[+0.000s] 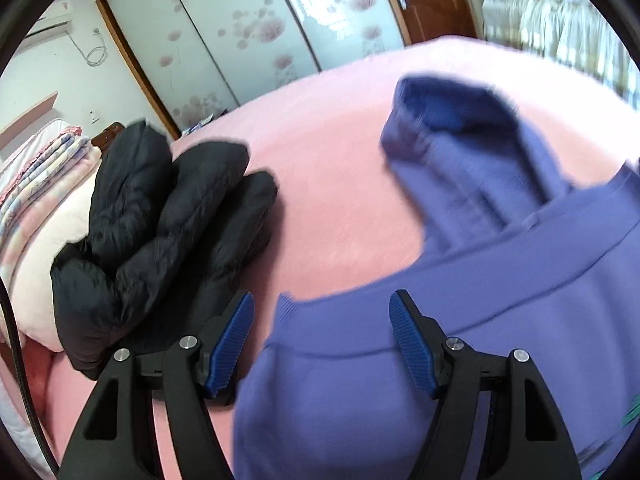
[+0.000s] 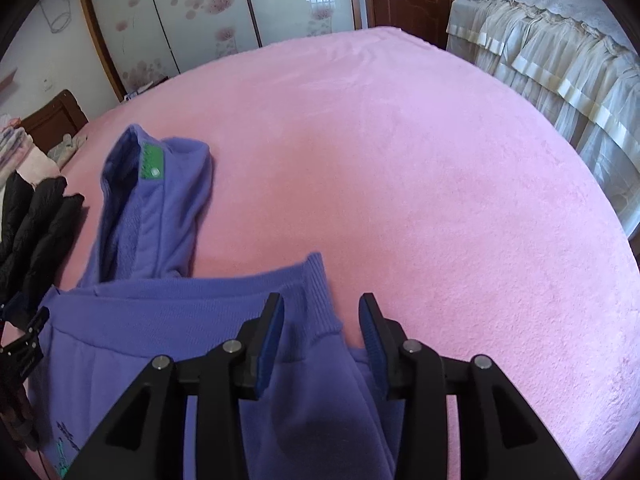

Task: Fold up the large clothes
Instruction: 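Grasp the hood with the right tool and lift it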

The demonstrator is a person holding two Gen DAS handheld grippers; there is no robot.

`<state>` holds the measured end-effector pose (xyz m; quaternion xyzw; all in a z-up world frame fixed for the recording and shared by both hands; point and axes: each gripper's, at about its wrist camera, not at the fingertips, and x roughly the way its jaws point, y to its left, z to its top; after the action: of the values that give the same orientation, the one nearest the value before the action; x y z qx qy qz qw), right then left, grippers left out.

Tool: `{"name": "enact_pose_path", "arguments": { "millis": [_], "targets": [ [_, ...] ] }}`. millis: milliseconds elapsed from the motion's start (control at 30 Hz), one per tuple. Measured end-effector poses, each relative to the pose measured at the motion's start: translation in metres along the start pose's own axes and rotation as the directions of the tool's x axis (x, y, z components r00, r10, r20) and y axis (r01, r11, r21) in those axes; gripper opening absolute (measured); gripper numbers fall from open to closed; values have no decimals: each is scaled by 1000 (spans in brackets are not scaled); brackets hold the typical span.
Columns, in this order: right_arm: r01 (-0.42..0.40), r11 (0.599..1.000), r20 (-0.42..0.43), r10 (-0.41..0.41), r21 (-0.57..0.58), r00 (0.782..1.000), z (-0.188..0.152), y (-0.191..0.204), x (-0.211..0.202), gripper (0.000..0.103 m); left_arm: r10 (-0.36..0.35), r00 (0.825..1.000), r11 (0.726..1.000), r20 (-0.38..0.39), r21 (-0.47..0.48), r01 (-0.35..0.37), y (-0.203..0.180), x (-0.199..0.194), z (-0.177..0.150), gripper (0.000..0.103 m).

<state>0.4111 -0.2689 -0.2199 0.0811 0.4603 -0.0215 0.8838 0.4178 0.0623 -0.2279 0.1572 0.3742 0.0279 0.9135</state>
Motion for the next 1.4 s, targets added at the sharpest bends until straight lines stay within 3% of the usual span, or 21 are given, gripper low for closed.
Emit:
{"name": "enact_pose_path", "arguments": {
  "millis": [200, 367, 467, 800, 833, 900, 933, 1000, 1067, 1167, 1333, 1400],
  "targets": [
    [-74, 993, 40, 78, -86, 996, 27, 58, -3, 44, -170, 985, 981, -28, -105, 166, -29, -7, 35, 71],
    [-102, 985, 36, 108, -136, 993, 63, 112, 21, 44, -150, 988, 982, -38, -121, 145, -45, 19, 64, 71],
    [-97, 983, 31, 103, -156, 994, 88, 136, 43, 44, -158, 985, 973, -73, -183, 143, -41, 42, 73, 71],
    [2, 979, 12, 0, -203, 1000, 134, 187, 110, 44, -233, 966, 924, -115, -336, 183, -21, 83, 59, 71],
    [3, 979, 2, -3, -204, 1000, 135, 191, 115, 39, -235, 966, 921, -110, -343, 185, -18, 83, 58, 71],
    [26, 978, -12, -29, -207, 1000, 137, 197, 122, 12, -231, 968, 919, -102, -351, 183, -15, 79, 56, 71],
    [25, 976, -5, -26, -215, 1000, 136, 200, 120, 10, -236, 967, 915, -95, -357, 188, -12, 75, 55, 71],
    [6, 971, 69, 11, -240, 998, 131, 204, 101, 9, -243, 967, 909, -78, -366, 199, -5, 66, 52, 71],
    [-67, 964, 122, 102, -259, 987, 122, 202, 70, 9, -257, 964, 897, -64, -387, 214, 3, 48, 45, 71],
    [-178, 930, 210, 254, -322, 944, 95, 195, 4, 9, -288, 957, 870, -43, -429, 243, 18, 22, 30, 71],
    [-221, 860, 276, 376, -460, 885, 10, 170, -91, 9, -337, 941, 815, -22, -507, 280, 47, -36, -18, 71],
    [-208, 849, 279, 376, -486, 884, -23, 162, -108, 9, -352, 935, 800, -35, -531, 281, 55, -51, -38, 71]
  ]
}}
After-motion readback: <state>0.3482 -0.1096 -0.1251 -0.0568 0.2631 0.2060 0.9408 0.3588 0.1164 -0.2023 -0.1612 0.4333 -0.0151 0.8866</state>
